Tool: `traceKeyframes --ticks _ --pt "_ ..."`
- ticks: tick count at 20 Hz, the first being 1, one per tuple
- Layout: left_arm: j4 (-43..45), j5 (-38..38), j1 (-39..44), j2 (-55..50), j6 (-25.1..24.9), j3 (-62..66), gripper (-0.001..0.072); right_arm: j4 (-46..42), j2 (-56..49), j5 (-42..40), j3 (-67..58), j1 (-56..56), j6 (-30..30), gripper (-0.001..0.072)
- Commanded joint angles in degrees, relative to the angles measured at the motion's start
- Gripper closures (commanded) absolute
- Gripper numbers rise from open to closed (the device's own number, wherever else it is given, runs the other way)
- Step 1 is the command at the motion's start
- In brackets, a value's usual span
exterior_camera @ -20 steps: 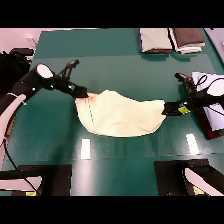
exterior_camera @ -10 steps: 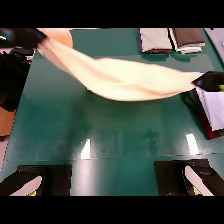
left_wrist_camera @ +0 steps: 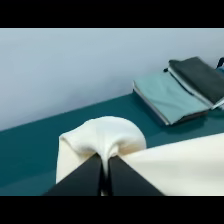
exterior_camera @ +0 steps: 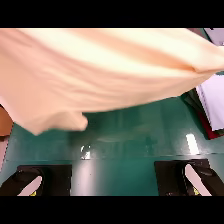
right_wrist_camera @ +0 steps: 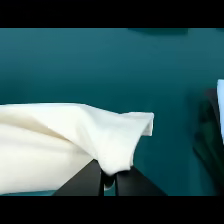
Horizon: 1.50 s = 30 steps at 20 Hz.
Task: Fold the shirts.
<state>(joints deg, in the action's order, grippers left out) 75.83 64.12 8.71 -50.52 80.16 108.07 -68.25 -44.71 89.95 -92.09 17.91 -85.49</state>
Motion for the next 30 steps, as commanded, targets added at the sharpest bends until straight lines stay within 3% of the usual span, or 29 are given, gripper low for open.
traceKeyframes --ticks 1,4,6,10,11,12,13,18,24,30 --pt "7.15 3.89 -0.07 -5.66 2.38 -5.84 0.0684 -0.55 -5.77 1.25 0.81 -2.25 -0.63 0.069" --pt "4.42 2.45 -0.07 -15.56 2.34 -18.29 0.0684 -1.01 -13.62 -2.23 10.27 -7.26 -0.81 0.069" --pt "3.45 -2.6 -0.07 -22.86 2.32 -24.68 0.0684 -0.96 -20.2 -7.48 16.02 -9.03 -1.03 0.069" --pt "3.56 -7.34 -0.07 -33.57 2.49 -26.21 0.0676 -0.09 -33.0 -15.32 19.06 -11.15 -1.01 0.0687" --pt "3.56 -7.48 -0.07 -34.21 2.54 -25.97 0.0436 0.85 -35.3 -15.5 18.18 -11.15 -0.66 0.0625" --pt "3.43 -7.3 -0.59 -34.03 2.54 -25.88 0.0221 2.34 -37.59 -15.28 16.26 -11.02 -0.39 0.0388" --pt "3.32 -5.68 -1.53 -33.73 2.54 -25.31 0.022 3.8 -39.36 -14.62 13.77 -10.45 -0.35 0.0304" --pt "-1.46 8.24 -12.31 -27.89 1.46 -26.12 0.022 5.11 -36.48 -9.18 11.52 -5.79 4.66 0.0304" --pt "-3.98 8.2 -17.44 -11.1 1.31 -48.54 0.022 5.25 -24.13 -8.59 36.0 10.32 8.52 0.03" --pt "-11.04 4.31 -17.44 -6.32 1.44 -61.13 0.0221 7.39 -25.16 -12.02 52.0 19.43 11.08 0.03"
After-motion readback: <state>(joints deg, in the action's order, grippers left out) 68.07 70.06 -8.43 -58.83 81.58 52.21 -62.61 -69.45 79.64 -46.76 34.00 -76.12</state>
